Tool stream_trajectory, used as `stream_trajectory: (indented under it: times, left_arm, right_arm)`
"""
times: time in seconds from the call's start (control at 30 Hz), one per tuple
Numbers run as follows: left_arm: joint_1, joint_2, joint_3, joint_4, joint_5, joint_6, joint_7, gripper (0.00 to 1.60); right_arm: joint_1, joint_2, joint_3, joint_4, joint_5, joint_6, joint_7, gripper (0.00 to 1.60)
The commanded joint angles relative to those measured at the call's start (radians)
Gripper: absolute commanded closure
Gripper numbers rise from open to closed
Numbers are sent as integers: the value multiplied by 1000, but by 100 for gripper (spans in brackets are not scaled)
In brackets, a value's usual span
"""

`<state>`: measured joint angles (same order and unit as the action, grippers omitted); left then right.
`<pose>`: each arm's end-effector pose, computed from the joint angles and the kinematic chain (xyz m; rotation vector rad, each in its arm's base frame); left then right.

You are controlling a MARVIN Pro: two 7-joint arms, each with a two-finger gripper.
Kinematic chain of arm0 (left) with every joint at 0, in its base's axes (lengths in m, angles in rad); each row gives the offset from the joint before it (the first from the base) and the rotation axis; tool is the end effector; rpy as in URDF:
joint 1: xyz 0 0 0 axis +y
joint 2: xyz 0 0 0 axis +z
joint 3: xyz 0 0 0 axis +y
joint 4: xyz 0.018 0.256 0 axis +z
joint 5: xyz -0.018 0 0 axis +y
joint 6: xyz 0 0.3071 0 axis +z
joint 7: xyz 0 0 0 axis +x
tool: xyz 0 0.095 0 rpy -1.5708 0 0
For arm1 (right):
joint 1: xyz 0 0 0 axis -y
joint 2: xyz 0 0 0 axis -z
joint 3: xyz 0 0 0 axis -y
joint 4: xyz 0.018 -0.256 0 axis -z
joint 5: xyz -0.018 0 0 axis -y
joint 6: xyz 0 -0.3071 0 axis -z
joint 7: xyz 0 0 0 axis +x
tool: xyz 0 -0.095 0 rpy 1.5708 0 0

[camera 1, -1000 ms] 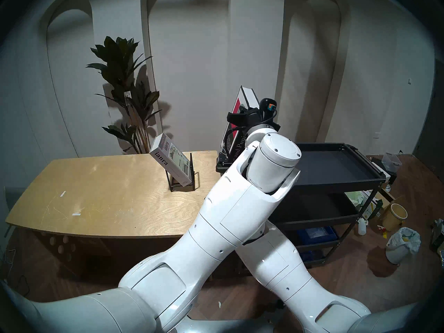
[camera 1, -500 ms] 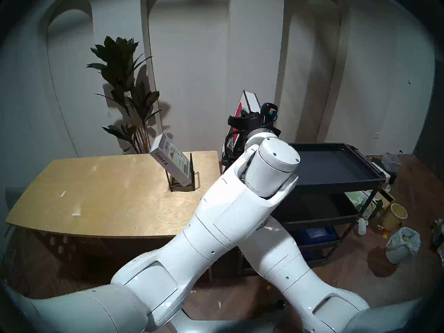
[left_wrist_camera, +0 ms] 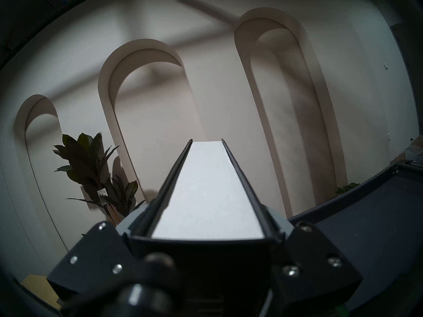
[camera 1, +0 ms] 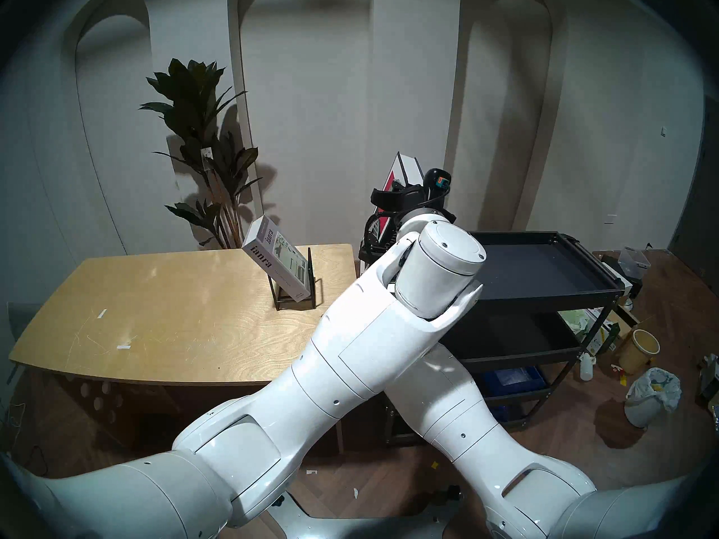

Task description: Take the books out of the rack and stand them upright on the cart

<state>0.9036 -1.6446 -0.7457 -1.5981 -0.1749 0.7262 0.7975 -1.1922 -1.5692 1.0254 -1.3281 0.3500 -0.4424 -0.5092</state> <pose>0.4213 -0.2593 -0.0515 -1.9727 0.3475 -2.1078 0.4645 0.1535 -0.1904 -1.5902 0.4073 -2.3560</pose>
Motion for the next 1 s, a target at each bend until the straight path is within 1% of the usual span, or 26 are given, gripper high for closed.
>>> stream_trajectory:
  times: [0.0, 0.03, 0.07, 0.1, 0.13, 0.17, 0.2, 0.23, 0.3, 0.43, 0.53, 0.57, 0.63, 0.73, 0.8, 0.83, 0.87, 0.97]
  left_arm:
    - [-55, -1, 3, -17, -19, -1, 25, 160]
    - [-57, 0, 4, -16, -24, -1, 27, 160]
    - [-59, 1, 6, -15, -29, -1, 30, 153]
    - [-62, 3, 8, -14, -37, -3, 30, 140]
    - [-66, 6, 12, -14, -41, -4, 30, 121]
    - [-66, 8, 11, -17, -51, -16, 23, 110]
    - [-73, 9, 18, -15, -49, -9, 32, 24]
    - [-74, 10, 20, -19, -54, -18, 27, 0]
    - [-84, 20, 39, -41, -46, -50, 14, 0]
    - [-103, 23, 70, -89, -22, -72, 10, 0]
    - [-118, 22, 78, -135, -15, -78, 10, 0]
    - [-131, 14, 79, -130, -9, -85, 14, 0]
    - [-152, 13, 81, -156, 4, -95, 18, 0]
    - [-177, 26, 63, -212, 18, -98, 25, 0]
    - [-186, 28, 53, -219, 21, -100, 28, 0]
    - [-191, 41, 42, -249, 23, -97, 27, 0]
    - [-200, 40, 21, -251, 23, -101, 34, 0]
    - [-224, 66, -37, -293, 29, -101, 41, 0]
  right_arm:
    - [40, -7, -2, -11, 24, -1, 0, 149]
    - [41, -6, -2, -12, 25, 1, 0, 160]
    - [42, -6, -3, -12, 27, 2, -1, 160]
    - [43, -6, -4, -12, 29, 4, -2, 160]
    - [44, -6, -4, -12, 30, 6, -3, 160]
    - [45, -6, -4, -14, 32, 11, -6, 160]
    - [46, -6, -4, -15, 33, 12, -7, 160]
    - [47, -7, -4, -17, 32, 18, -11, 160]
    - [50, -14, -3, -23, 30, 36, -27, 160]
    - [61, -36, 1, -35, 29, 83, -63, 160]
    - [67, -42, 3, -36, 29, 110, -81, 160]
    - [69, -42, 4, -35, 30, 116, -84, 160]
    - [75, -39, 7, -29, 31, 129, -91, 160]
    - [90, -34, 18, -22, 37, 164, -108, 160]
    - [94, -32, 21, -20, 39, 173, -112, 160]
    - [102, -31, 26, -19, 41, 192, -121, 160]
    - [106, -27, 31, -18, 43, 193, -123, 160]
    - [130, -17, 48, -15, 45, 217, -130, 160]
